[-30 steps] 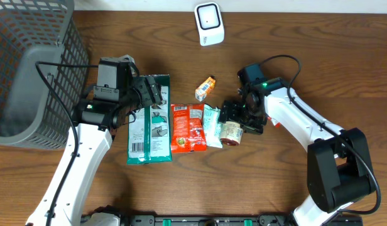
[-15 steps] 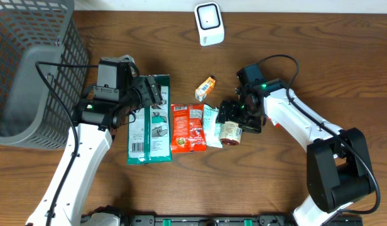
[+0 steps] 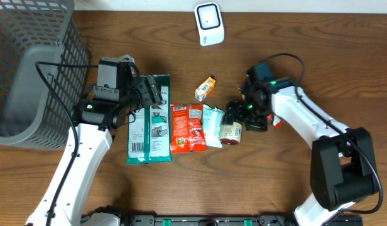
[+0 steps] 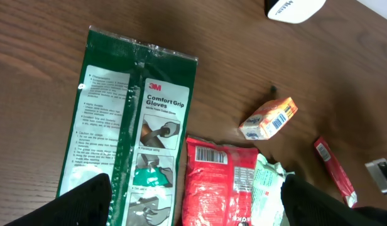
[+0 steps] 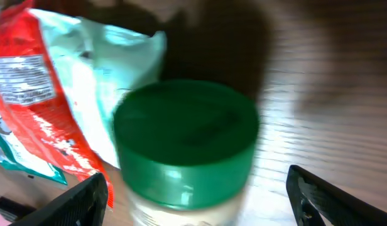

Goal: Scan the item barcode
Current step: 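Lower the right gripper around the jar and close on it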

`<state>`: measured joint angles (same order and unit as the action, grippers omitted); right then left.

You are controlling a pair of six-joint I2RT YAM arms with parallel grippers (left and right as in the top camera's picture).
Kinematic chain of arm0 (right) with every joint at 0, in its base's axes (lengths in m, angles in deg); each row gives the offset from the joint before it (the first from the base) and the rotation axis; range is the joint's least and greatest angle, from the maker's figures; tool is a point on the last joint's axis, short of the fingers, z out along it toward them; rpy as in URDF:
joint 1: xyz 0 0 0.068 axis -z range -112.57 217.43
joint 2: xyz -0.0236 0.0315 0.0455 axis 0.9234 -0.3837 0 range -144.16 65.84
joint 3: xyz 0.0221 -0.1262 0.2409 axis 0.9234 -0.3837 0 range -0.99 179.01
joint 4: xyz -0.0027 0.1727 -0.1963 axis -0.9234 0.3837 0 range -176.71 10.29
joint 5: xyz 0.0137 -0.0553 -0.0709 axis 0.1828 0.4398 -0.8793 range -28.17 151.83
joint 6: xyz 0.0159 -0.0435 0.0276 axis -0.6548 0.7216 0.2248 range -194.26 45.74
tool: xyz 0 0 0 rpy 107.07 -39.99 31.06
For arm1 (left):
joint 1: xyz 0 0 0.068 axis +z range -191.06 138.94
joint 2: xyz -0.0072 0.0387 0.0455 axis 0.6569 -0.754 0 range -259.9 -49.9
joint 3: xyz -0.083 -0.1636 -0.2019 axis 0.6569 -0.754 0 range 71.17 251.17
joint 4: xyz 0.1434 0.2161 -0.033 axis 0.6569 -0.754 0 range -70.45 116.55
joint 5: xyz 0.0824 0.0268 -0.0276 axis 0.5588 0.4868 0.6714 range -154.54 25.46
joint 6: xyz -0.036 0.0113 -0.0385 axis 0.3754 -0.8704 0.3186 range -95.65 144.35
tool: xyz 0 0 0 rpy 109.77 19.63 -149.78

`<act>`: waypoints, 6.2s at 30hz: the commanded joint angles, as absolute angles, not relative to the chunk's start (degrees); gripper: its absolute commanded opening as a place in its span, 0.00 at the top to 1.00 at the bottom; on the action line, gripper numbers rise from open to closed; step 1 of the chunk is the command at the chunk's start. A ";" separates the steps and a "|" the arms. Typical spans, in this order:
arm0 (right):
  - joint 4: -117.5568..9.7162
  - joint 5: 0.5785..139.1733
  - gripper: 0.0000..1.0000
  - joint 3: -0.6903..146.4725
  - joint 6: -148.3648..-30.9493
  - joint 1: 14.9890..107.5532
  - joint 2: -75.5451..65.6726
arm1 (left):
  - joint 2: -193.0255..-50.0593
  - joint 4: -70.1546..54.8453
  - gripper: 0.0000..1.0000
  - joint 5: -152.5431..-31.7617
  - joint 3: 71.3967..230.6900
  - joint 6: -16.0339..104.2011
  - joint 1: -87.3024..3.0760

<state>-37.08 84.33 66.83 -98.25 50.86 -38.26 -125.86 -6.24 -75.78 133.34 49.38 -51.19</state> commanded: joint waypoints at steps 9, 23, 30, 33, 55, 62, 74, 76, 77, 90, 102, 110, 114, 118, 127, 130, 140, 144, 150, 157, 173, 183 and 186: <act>-38.08 85.41 0.08 68.97 -95.58 53.83 -38.34 | -125.92 -6.22 0.14 -75.63 133.75 48.42 -51.00; -42.63 83.74 0.06 68.53 -96.98 51.25 -41.32 | -125.92 -6.22 0.14 -75.63 133.75 48.42 -51.00; -44.14 84.66 0.12 68.53 -97.00 50.31 -45.10 | -125.92 -6.22 0.14 -75.63 133.75 48.42 -51.00; -44.05 84.64 0.21 68.53 -96.98 50.18 -45.40 | -125.92 -6.24 0.14 -75.63 133.75 48.42 -51.00; -41.21 86.10 0.36 70.63 -97.88 52.15 -45.05 | -125.92 -6.24 0.14 -75.63 133.75 48.42 -51.00; -41.06 85.62 0.39 70.91 -97.68 52.19 -42.91 | -125.92 -6.22 0.14 -75.63 133.75 48.42 -51.00; -40.38 79.11 0.42 70.91 -96.26 52.06 -35.94 | -125.92 -6.22 0.14 -75.63 133.75 48.42 -51.00; -40.18 77.80 0.42 70.91 -96.28 51.91 -34.80 | -125.92 -6.22 0.14 -75.63 133.75 48.42 -51.00; -40.01 76.71 0.42 70.91 -96.28 51.62 -34.06 | -125.92 -6.22 0.14 -75.63 133.75 48.42 -51.00; -37.34 57.84 0.40 70.78 -97.02 43.23 -33.27 | -125.92 -6.22 0.14 -75.63 133.75 48.42 -51.00; -31.59 55.50 0.32 70.78 -98.95 40.71 -33.27 | -125.92 -6.22 0.14 -75.63 133.75 48.42 -51.00; -28.07 56.34 0.20 70.78 -99.08 40.71 -33.27 | -125.92 -6.22 0.14 -75.63 133.75 48.42 -51.00; -26.65 56.62 0.13 71.28 -98.22 40.89 -33.19 | -125.92 -6.22 0.14 -75.63 133.75 48.42 -51.00; -23.13 58.91 0.12 75.39 -93.22 41.50 -32.55 | -125.92 -6.22 0.14 -75.63 133.75 48.42 -51.00; -10.61 60.20 0.01 89.40 -91.54 41.96 -31.55 | -125.92 -6.22 0.14 -75.63 133.75 48.42 -51.00; -9.34 62.91 0.01 89.05 -91.51 43.16 -31.72 | -125.92 -6.22 0.14 -75.63 133.75 48.42 -51.00; -15.24 65.14 0.01 81.47 -88.30 44.71 -35.90 | -125.92 -6.22 0.14 -75.63 133.75 48.42 -51.00; -18.63 65.34 0.01 78.32 -88.32 44.71 -36.51 | -125.92 -6.24 0.14 -75.63 133.75 48.42 -51.00; -22.54 65.36 0.01 73.49 -88.32 44.71 -36.51 | -125.92 -6.22 0.14 -75.63 133.75 48.42 -51.00; -31.11 65.34 0.05 65.95 -88.32 43.42 -36.51 | -125.92 -6.22 0.14 -75.63 133.75 48.42 -51.00; -35.66 63.40 0.26 62.52 -88.32 43.34 -36.51 | -125.92 -6.24 0.14 -75.63 133.75 48.44 -51.00; -35.11 63.37 0.33 62.52 -88.32 43.38 -36.51 | -125.92 -6.22 0.14 -75.63 133.75 48.42 -51.00; -35.09 63.37 0.34 62.52 -88.32 43.45 -36.51 | -125.92 -6.22 0.14 -75.63 133.75 48.42 -51.00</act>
